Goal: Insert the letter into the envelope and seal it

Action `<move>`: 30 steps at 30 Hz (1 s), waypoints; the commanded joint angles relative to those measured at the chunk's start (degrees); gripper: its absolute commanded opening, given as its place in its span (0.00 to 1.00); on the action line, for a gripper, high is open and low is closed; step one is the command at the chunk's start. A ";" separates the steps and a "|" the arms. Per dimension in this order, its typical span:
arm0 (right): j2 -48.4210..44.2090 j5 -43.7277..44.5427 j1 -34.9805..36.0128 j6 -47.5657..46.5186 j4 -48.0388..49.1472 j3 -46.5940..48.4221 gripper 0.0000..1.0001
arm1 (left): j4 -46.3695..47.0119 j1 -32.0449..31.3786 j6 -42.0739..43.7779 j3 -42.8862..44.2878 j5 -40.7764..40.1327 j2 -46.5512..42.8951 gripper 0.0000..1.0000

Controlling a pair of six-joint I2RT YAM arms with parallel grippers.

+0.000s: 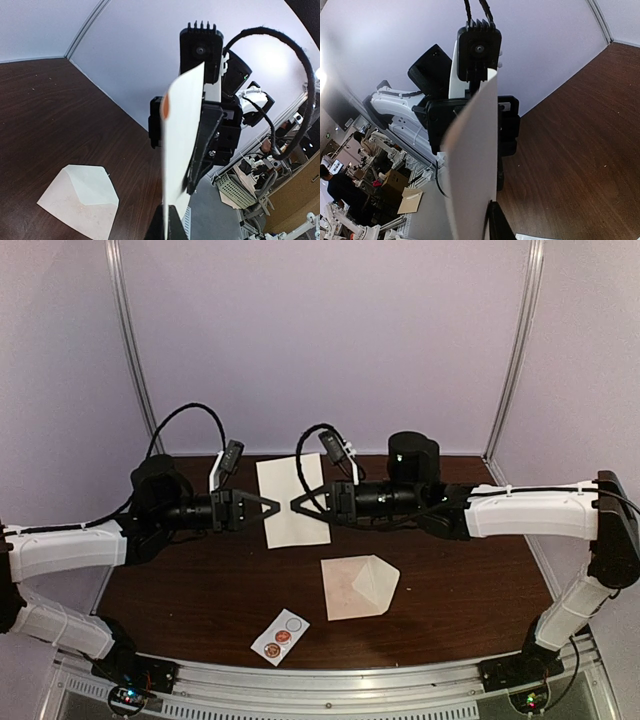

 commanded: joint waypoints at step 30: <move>-14.35 18.74 -7.81 -2.75 -17.90 -9.50 0.00 | -18.61 -1.40 2.23 -1.32 -28.31 -3.26 0.67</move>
